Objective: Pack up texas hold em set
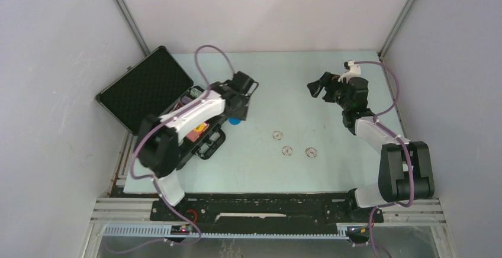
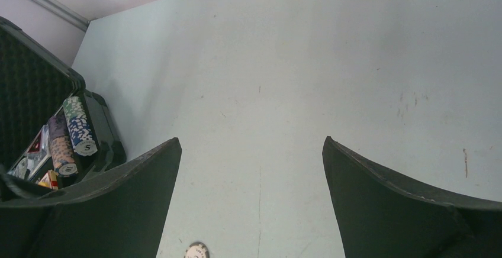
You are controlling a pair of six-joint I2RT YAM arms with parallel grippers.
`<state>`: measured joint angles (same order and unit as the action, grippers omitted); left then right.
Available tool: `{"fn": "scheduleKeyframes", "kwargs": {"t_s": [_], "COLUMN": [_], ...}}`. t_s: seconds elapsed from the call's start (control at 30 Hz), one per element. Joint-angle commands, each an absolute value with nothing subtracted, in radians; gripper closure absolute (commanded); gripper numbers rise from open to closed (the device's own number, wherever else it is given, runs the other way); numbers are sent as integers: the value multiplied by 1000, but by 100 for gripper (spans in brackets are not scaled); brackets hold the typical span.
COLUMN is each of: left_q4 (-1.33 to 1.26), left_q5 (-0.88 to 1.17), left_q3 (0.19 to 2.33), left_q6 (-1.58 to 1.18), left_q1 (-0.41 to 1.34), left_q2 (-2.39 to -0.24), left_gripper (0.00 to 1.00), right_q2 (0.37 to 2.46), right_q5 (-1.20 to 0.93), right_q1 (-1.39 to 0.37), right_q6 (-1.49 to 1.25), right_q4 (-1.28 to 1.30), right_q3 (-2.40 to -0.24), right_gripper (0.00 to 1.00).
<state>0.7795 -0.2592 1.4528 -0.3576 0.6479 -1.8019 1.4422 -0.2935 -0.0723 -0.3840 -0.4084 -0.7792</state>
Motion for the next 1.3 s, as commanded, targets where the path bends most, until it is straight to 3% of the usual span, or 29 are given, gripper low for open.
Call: {"fn": "scheduleKeyframes", "kwargs": {"t_s": [0.0, 0.23, 0.4, 0.73, 1.27], "left_q4": [796, 819, 797, 731, 718], "left_q5": [-333, -338, -262, -201, -199], "left_q3": [1279, 997, 894, 927, 1000], "left_q6": [-350, -367, -334, -276, -258], "left_q1": [575, 406, 252, 136, 136], "left_q2": [-1566, -1246, -1174, -1299, -1409], "left_gripper": [61, 60, 60, 60, 58], "right_q2": [1434, 1447, 1447, 1449, 1451], "right_q5": [-280, -279, -276, -273, -285], "right_q1": [-76, -90, -96, -96, -97], "right_q6": [-369, -362, -358, -359, -367], "right_q4": [-429, -407, -404, -405, -411], "right_q3": [-820, -840, -842, -842, -842], "right_gripper": [0, 0, 0, 0, 0]}}
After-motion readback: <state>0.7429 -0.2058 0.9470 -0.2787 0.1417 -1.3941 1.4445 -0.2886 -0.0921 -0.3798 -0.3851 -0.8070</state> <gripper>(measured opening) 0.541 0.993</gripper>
